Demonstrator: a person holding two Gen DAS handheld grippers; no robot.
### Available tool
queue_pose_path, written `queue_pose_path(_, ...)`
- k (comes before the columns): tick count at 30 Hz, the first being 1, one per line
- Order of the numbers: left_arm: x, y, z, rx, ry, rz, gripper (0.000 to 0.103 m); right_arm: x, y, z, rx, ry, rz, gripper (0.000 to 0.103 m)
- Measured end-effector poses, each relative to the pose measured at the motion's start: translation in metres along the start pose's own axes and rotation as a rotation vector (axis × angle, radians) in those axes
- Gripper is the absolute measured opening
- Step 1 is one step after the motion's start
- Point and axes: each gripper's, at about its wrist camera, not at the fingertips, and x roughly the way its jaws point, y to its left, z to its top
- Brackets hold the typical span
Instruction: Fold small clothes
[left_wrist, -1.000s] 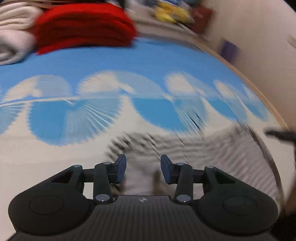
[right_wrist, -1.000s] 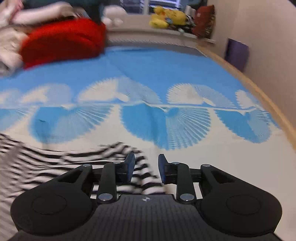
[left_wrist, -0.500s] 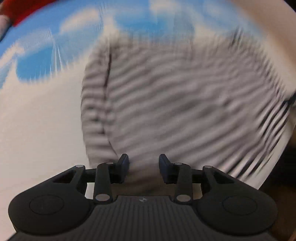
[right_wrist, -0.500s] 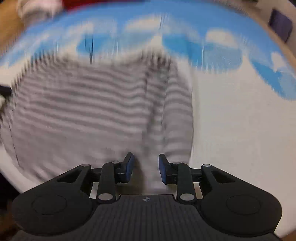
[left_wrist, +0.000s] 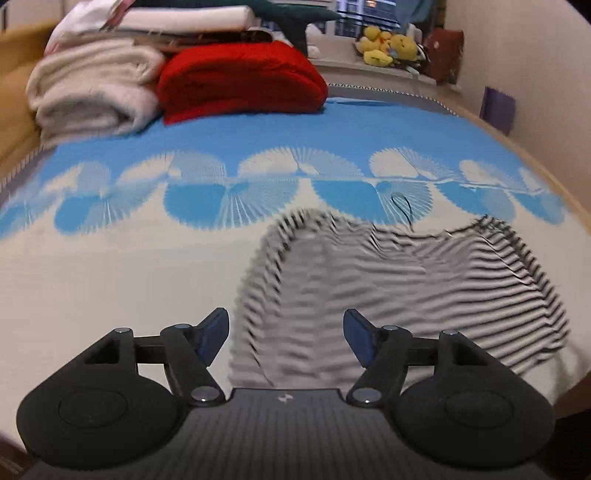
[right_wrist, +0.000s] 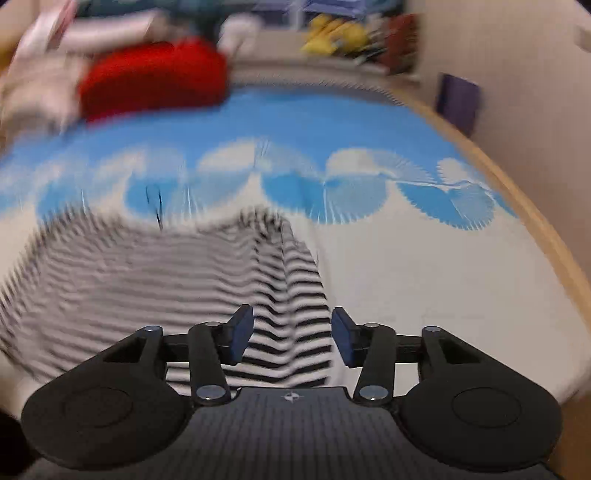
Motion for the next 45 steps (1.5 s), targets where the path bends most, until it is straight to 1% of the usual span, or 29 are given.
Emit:
queue_pose_path(1, -0.002, -0.002, -0.017, -0.008, 0.015, 0.000, 0.073, -0.007, 0.000, -0.006, 0.041, -0.005, 0.011, 0.051)
queue_pose_path(2, -0.001, -0.003, -0.027, 0.001, 0.041, 0.015, 0.070, -0.012, 0.001, -0.012, 0.071, -0.005, 0.024, 0.051)
queue_pose_path(3, 0.001, -0.007, -0.037, 0.017, 0.065, 0.049, 0.065, -0.015, 0.001, -0.019, 0.096, -0.005, 0.038, 0.051)
queue_pose_path(4, -0.001, -0.007, -0.042, 0.017, 0.071, 0.067, 0.064, -0.017, 0.003, -0.024, 0.110, -0.002, 0.039, 0.051)
queue_pose_path(5, -0.001, -0.007, -0.046, 0.010, 0.074, 0.070, 0.062, -0.017, 0.007, -0.030, 0.108, 0.001, 0.028, 0.051)
queue_pose_path(6, -0.001, -0.008, -0.047, 0.001, 0.075, 0.067, 0.058, -0.017, 0.013, -0.036, 0.093, 0.002, 0.015, 0.051)
queue_pose_path(8, -0.004, -0.007, -0.048, -0.002, 0.064, 0.074, 0.053, -0.017, 0.023, -0.046, 0.029, -0.003, -0.003, 0.051)
queue_pose_path(10, -0.006, -0.004, -0.053, -0.013, 0.061, 0.082, 0.053, -0.011, 0.029, -0.056, -0.035, -0.010, -0.023, 0.051)
queue_pose_path(12, -0.005, -0.003, -0.056, -0.026, 0.072, 0.084, 0.053, -0.006, 0.030, -0.060, -0.064, 0.013, -0.040, 0.051)
queue_pose_path(14, 0.005, -0.003, -0.053, -0.026, 0.073, 0.086, 0.053, -0.006, 0.031, -0.062, -0.080, 0.004, -0.041, 0.051)
queue_pose_path(18, 0.012, -0.002, -0.052, -0.025, 0.078, 0.081, 0.053, -0.005, 0.028, -0.063, -0.093, 0.005, -0.043, 0.051)
queue_pose_path(23, 0.021, 0.009, -0.055, -0.056, 0.100, 0.061, 0.051, 0.001, 0.022, -0.063, -0.116, 0.009, -0.062, 0.051)
queue_pose_path(24, 0.023, 0.013, -0.056, -0.081, 0.109, 0.047, 0.050, 0.002, 0.021, -0.063, -0.118, 0.008, -0.067, 0.051)
queue_pose_path(26, 0.029, 0.024, -0.057, -0.162, 0.132, 0.011, 0.050, 0.004, 0.017, -0.063, -0.114, 0.009, -0.073, 0.051)
queue_pose_path(30, 0.048, 0.046, -0.061, -0.375, 0.211, -0.076, 0.051, 0.011, 0.009, -0.062, -0.086, 0.023, -0.078, 0.051)
queue_pose_path(31, 0.053, 0.049, -0.063, -0.419, 0.232, -0.085, 0.051, 0.012, 0.007, -0.061, -0.073, 0.026, -0.077, 0.051)
queue_pose_path(34, 0.066, 0.053, -0.067, -0.474, 0.273, -0.060, 0.052, 0.015, 0.002, -0.057, -0.039, 0.027, -0.062, 0.051)
queue_pose_path(36, 0.074, 0.057, -0.070, -0.534, 0.297, -0.061, 0.053, 0.016, -0.001, -0.054, -0.016, 0.028, -0.050, 0.051)
queue_pose_path(39, 0.081, 0.062, -0.075, -0.612, 0.298, -0.059, 0.057, 0.020, -0.005, -0.053, 0.011, 0.039, -0.033, 0.051)
queue_pose_path(43, 0.083, 0.066, -0.076, -0.698, 0.251, -0.070, 0.061, 0.026, -0.011, -0.051, 0.047, 0.063, -0.022, 0.051)
queue_pose_path(45, 0.084, 0.070, -0.078, -0.779, 0.229, -0.087, 0.062, 0.029, -0.015, -0.051, 0.068, 0.082, -0.025, 0.051)
